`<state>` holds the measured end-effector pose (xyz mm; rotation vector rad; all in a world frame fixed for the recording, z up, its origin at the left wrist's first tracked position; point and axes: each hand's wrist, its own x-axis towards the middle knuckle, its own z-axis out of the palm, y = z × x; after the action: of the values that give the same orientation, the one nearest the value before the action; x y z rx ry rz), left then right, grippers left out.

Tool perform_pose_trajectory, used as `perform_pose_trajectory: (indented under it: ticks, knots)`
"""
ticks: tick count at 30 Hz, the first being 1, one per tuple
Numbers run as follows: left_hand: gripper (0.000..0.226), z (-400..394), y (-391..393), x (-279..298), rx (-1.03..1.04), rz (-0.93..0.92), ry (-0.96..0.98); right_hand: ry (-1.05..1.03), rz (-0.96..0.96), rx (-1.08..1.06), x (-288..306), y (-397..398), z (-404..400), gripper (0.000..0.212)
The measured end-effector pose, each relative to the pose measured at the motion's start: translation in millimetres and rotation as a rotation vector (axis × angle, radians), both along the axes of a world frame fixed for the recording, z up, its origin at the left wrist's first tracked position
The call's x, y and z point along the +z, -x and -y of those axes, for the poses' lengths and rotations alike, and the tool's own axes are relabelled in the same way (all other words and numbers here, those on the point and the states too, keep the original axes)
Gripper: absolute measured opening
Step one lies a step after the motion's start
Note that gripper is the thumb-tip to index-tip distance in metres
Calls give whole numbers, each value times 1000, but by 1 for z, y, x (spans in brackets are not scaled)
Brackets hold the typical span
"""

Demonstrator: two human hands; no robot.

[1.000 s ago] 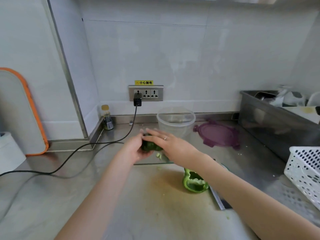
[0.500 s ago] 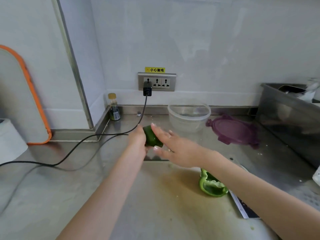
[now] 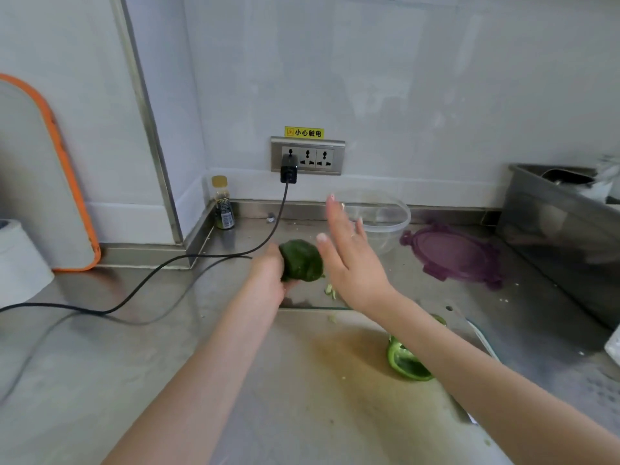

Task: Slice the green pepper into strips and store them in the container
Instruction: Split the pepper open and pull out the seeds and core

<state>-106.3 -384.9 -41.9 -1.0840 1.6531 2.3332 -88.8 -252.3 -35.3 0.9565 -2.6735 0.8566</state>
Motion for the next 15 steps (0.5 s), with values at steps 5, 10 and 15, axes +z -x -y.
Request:
perform_pose_trajectory:
  ticks: [5, 10, 15]
  knots:
    - [41, -6, -4, 0, -12, -143, 44, 290, 441, -69, 3, -3, -3, 49]
    - [47, -4, -26, 3, -239, -611, 530, 229, 372, -48, 17, -7, -15, 10]
    - [46, 15, -55, -1, -519, -571, 512, 87, -72, 113, 8, -43, -27, 17]
